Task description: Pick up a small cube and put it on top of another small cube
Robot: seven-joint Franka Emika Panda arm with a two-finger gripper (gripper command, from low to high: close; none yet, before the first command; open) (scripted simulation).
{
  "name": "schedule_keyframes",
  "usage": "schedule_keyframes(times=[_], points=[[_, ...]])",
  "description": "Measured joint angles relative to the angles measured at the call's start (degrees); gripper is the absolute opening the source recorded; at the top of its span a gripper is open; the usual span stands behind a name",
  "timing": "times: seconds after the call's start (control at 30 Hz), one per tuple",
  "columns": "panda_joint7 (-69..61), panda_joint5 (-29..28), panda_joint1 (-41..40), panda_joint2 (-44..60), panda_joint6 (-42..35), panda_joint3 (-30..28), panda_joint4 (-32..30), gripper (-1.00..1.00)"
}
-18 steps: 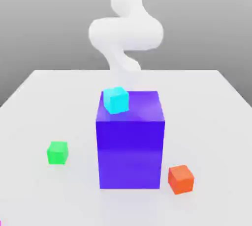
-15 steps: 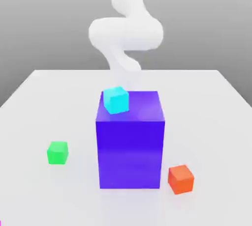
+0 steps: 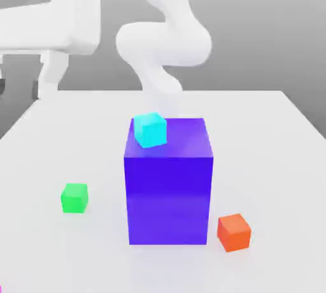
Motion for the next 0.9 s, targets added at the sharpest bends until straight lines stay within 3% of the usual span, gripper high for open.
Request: schedule_keyframes(times=[0.47, 0.6, 0.63, 0.9], points=[[10.9, 7.32, -7.67, 29.4, 5.02, -4.11, 6.19, 0.0], [11.04, 9.48, -9.38, 37.74, 9.51, -3.3, 8.15, 0.0], [10.85, 9.85, -9.68, 39.6, 10.85, -2.94, 8.61, -1.0], [10.91, 9.81, -9.52, 38.66, 10.14, -3.19, 8.38, -1.0]])
